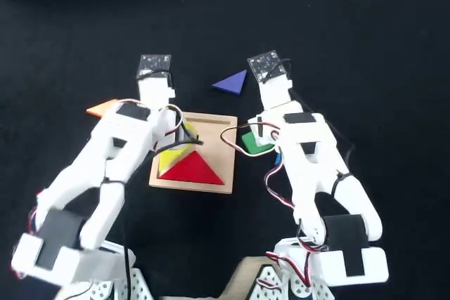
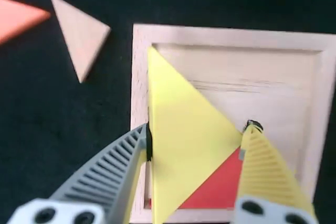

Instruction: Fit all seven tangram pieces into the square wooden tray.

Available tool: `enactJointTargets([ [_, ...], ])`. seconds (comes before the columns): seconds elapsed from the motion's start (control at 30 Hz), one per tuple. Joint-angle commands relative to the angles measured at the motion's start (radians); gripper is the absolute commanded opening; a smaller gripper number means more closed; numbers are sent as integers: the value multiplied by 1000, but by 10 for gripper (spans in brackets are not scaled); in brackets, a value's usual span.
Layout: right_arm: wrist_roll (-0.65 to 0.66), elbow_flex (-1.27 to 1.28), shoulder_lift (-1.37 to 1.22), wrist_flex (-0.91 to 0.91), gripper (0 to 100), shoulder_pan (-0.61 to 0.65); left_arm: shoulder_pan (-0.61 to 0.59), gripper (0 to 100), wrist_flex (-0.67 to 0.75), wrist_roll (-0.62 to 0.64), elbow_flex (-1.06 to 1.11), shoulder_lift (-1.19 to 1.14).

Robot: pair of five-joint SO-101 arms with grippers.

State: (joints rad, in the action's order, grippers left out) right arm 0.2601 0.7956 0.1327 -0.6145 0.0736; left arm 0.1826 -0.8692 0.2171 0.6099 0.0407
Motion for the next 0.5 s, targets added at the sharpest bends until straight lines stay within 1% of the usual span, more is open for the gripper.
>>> enactJointTargets([
  [0.0,0,-33,48,17,15,-6,-4,279,5,3,-91,-71],
  [0.47,0,-35,47,18,15,-5,-12,279,5,2,-96,-100],
])
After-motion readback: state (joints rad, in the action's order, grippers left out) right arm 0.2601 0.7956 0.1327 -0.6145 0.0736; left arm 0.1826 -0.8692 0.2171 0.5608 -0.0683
